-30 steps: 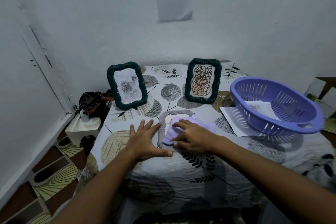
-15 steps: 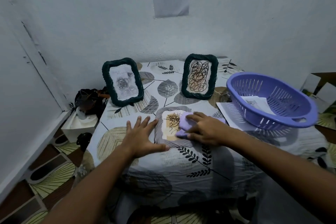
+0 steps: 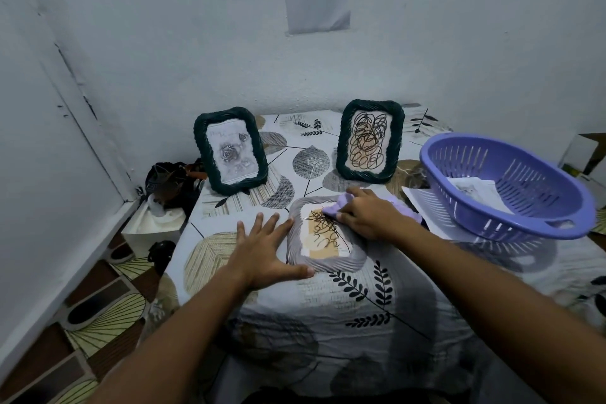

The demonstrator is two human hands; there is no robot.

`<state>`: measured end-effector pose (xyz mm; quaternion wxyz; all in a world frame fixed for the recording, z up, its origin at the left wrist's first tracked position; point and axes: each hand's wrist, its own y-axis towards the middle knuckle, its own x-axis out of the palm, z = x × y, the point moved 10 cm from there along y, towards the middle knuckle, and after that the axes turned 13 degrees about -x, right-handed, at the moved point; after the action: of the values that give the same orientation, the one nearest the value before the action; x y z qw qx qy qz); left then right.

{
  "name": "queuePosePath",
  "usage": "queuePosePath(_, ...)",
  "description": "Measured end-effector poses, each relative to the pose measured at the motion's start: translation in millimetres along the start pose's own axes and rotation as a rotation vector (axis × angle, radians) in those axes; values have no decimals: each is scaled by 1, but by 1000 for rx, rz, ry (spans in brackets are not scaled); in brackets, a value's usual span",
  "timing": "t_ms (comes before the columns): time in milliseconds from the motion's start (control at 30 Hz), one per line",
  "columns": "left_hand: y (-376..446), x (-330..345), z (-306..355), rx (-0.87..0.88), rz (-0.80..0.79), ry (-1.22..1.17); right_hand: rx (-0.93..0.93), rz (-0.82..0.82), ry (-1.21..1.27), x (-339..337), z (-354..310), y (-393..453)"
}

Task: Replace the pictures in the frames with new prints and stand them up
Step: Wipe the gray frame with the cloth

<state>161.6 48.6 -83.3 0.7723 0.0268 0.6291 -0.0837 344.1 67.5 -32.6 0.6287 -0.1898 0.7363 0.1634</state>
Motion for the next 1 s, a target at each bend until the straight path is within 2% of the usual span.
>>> queuePosePath(367, 0, -1, 1, -6, 14, -28, -168, -29, -32, 8, -39, -49)
queuePosePath(533, 0, 1, 0, 16, -14, -25, -69, -13, -75, 12, -29, -53)
queuePosePath(733, 0, 2, 0, 16, -40, -20, 57, 53, -34, 7, -9, -18)
queuePosePath(1000, -1, 2, 0, 15, -31, -9, -17, 29, -17, 17, -28, 19)
